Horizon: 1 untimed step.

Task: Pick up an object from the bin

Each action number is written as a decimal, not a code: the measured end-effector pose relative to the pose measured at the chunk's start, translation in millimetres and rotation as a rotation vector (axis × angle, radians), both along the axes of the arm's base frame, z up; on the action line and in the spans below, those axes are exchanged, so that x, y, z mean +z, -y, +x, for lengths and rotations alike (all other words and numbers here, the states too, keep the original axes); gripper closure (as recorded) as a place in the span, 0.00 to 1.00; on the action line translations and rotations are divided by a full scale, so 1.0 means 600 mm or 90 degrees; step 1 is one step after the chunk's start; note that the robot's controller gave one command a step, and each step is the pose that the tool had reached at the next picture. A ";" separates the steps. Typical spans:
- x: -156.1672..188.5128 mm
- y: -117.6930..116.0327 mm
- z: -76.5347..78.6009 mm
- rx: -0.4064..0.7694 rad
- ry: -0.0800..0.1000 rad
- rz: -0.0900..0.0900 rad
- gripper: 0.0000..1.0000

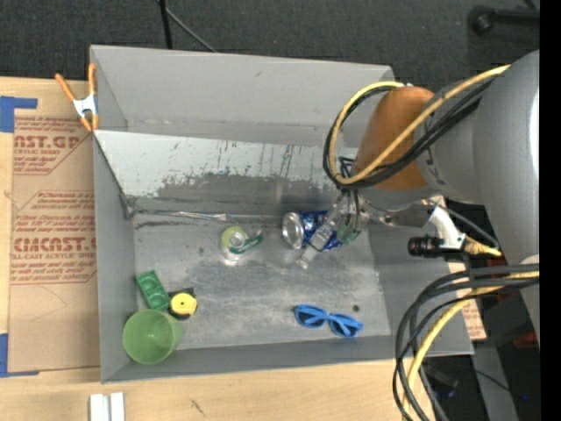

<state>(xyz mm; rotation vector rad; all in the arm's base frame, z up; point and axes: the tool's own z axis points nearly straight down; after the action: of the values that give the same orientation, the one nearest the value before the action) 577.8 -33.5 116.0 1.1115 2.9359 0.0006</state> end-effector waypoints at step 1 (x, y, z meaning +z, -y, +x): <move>-0.068 -0.019 0.014 -0.146 0.007 0.001 0.00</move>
Offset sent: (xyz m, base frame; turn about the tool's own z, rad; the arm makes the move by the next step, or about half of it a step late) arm 0.0042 0.0107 -0.0460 0.2316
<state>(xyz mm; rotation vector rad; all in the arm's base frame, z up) 586.2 -21.9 75.5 1.4351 2.7815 0.0079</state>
